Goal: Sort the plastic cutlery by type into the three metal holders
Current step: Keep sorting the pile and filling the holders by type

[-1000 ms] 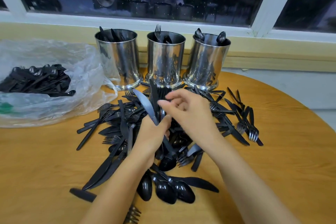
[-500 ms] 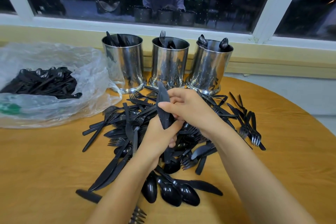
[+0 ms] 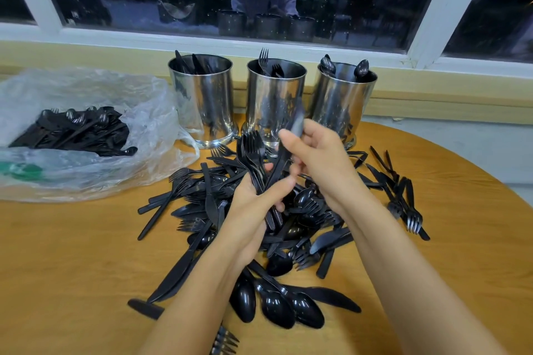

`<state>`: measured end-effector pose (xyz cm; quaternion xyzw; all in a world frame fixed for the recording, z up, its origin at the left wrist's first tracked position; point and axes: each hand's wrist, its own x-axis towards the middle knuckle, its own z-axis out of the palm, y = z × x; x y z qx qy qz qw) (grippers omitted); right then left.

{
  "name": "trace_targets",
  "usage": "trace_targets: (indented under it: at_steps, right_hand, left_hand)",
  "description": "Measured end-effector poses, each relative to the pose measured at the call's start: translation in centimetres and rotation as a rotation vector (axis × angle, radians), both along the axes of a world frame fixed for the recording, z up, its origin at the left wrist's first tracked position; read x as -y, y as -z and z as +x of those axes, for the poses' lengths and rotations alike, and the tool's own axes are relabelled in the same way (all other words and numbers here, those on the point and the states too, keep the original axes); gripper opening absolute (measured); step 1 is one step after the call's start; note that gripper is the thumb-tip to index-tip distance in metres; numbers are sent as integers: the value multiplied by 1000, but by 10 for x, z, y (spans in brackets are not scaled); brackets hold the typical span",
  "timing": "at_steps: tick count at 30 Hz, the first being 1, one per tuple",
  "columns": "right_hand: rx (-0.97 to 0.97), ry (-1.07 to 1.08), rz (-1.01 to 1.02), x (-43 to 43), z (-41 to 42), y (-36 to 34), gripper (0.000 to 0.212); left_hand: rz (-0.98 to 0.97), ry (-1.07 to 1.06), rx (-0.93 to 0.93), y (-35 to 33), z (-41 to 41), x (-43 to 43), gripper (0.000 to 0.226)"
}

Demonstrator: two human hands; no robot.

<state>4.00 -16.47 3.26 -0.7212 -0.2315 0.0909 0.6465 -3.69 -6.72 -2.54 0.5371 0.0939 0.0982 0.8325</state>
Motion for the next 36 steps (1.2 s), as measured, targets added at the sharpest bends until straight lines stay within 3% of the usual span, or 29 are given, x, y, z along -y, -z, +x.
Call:
trace_targets:
  at_steps: [4, 7, 12, 20, 24, 31, 36]
  right_hand:
    - [-61, 47, 159, 13, 15, -5, 7]
    - [-109, -37, 94, 21, 22, -4, 8]
    - [-119, -199, -41, 16, 24, 2, 9]
    - [103, -39, -215, 0, 22, 12, 18]
    - [13, -72, -120, -1, 19, 16, 9]
    - [-52, -88, -55, 4, 18, 22, 17]
    - [-51, 80, -34, 28, 26, 30, 17]
  left_hand:
    - [-112, -127, -2, 2, 4, -10, 19]
    - [-128, -181, -28, 1, 4, -12, 26]
    - [-129, -37, -30, -2, 1, -5, 29]
    - [-4, -5, -29, 2, 0, -4, 23]
    - [65, -69, -43, 4, 2, -8, 14]
    - [121, -5, -30, 4, 2, -7, 14]
    - [-2, -202, 2, 1, 4, -21, 15]
